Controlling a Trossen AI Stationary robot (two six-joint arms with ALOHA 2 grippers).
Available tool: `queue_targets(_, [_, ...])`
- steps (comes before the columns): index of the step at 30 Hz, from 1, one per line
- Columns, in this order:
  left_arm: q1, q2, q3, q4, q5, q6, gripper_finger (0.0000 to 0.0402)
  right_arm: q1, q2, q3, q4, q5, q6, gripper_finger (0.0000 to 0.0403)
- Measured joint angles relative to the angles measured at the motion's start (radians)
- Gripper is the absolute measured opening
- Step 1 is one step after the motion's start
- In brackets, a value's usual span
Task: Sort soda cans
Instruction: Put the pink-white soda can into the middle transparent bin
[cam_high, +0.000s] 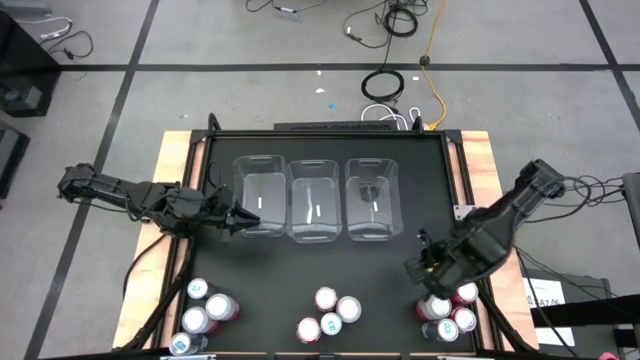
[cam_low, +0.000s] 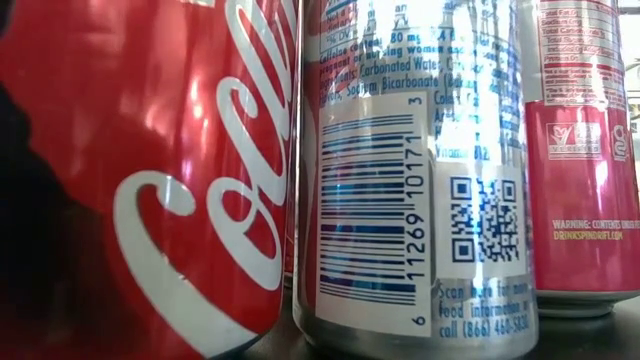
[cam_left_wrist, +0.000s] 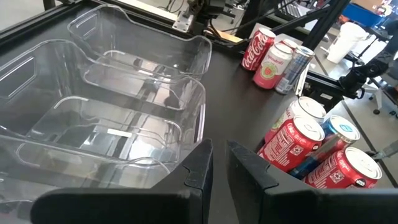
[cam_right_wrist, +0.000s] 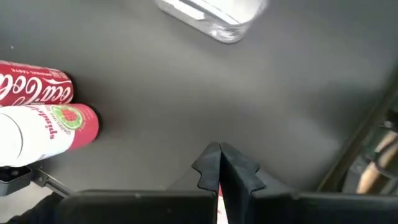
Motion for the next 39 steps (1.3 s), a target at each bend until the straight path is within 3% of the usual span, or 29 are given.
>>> queue_targets(9, [0.000,0.000,0.000,0.002,0.000,0.000,0.0054,0.041,-0.134,-0.039,-0.073,0.081,0.056,0.0000])
queue_targets(18, [0.000,0.000,0.000,0.002,0.000,0.000,0.0054,0.039,-0.253,-0.264,0.115,0.079,0.063,0.0000])
queue_targets(28, [0.000,0.000,0.000,0.002,-0.001,0.000,0.0054,0.039,-0.250,-0.296,0.167,-0.046,0.074,0.0000])
queue_targets(39, [0.000,0.000,0.000,0.002,-0.003,0.000,0.0054,0.039,-0.250,-0.296,0.181,-0.047,0.052,0.0012])
